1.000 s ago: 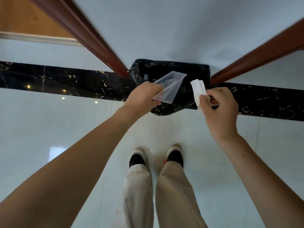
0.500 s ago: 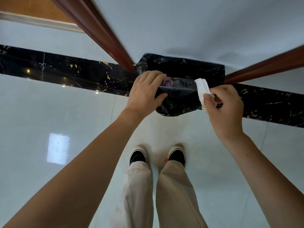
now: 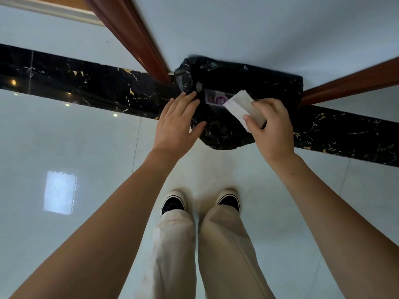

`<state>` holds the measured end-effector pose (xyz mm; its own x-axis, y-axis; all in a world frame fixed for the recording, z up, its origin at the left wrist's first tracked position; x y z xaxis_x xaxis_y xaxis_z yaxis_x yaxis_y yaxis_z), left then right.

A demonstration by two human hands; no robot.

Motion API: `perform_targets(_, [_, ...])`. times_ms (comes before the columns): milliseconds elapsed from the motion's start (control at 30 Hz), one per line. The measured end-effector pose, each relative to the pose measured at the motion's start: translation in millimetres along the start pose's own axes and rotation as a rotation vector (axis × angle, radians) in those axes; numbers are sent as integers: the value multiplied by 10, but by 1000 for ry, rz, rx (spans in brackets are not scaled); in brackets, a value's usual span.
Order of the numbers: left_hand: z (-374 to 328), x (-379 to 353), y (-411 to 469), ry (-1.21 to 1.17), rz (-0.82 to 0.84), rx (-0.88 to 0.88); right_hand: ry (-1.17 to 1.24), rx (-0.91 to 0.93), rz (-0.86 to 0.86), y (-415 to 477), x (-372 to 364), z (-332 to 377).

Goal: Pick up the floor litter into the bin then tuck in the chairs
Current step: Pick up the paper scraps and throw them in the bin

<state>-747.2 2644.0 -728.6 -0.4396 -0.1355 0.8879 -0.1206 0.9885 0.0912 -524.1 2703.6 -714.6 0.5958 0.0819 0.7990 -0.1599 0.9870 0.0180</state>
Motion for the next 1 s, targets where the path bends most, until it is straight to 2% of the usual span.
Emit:
perform_targets(200, [-62,173,30,4,4,-24,-66,35,-25,-63,187,84])
perform_targets(333, [-284,695,171,7,5,-61,-120,110,-53,-29,650,419])
perform_targets(633, [-1509,3256,388,-6,30,-134,-71,75,-114,-124,2758,2080])
perform_targets(767, [-2118,4396,264,-25,-28,-143,-65,114,-154,-374,3747,2783])
perform_targets(1000, [-3030,5662,-260,-73,-165,-136,-41,159,-181,-901,4992,3549])
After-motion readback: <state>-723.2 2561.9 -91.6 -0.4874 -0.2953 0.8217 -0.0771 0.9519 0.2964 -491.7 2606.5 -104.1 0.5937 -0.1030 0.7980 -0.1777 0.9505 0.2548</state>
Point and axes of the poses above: each hand's wrist, its own y-axis towards the middle knuckle, its own x-axis out of the back of the hand, z = x × y, the point moved 3 cm from there along y, towards the middle knuckle, and after that the axes turned 10 degrees about -z, right-handed, at the moved point
